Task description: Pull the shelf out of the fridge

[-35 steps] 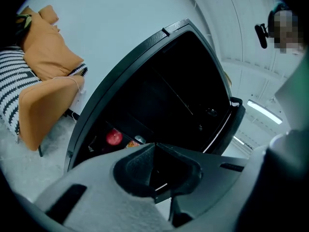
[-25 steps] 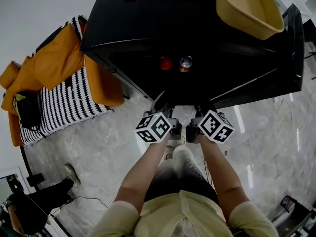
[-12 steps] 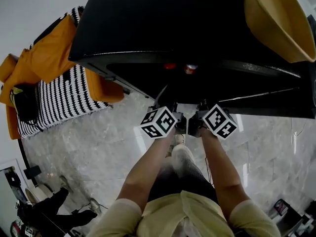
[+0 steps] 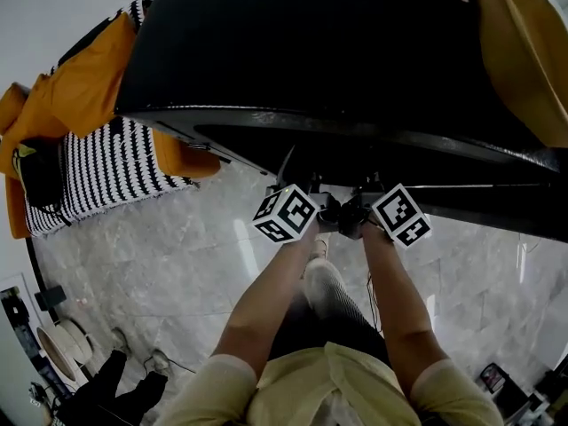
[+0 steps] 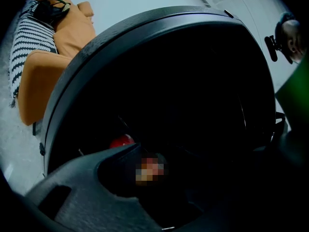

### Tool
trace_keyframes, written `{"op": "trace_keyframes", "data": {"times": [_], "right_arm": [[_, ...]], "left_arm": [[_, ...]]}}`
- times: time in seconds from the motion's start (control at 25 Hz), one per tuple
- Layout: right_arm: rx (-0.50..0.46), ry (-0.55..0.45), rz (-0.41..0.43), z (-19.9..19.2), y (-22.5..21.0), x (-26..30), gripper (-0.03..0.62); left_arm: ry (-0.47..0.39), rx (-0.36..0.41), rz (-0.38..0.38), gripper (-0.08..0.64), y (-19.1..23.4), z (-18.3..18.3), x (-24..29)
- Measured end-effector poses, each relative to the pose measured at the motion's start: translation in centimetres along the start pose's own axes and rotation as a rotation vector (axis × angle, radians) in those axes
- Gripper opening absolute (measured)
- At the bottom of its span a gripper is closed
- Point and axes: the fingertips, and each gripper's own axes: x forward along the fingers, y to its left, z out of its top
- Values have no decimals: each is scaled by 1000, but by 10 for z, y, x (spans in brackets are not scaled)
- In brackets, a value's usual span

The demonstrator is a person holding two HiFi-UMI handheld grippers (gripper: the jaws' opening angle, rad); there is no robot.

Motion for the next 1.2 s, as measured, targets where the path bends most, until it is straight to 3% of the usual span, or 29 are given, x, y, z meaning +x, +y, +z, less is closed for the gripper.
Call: {"op": "trace_keyframes", "data": {"times": [0.44, 0.84, 1.12, 1.2], "right_arm": [[45, 8, 2, 5, -1, 30, 121], [78, -9, -9, 16, -13, 44, 132], [49, -25, -55, 18, -37, 43, 144], [48, -34, -34, 20, -27, 44, 147]], "left_arm": [[-58, -92, 26, 176, 20, 13, 26], [-91, -108, 42, 176, 26, 16, 48], [-98, -129, 55, 176, 28, 19, 50], [-96, -109, 56, 175, 27, 20, 51]]}}
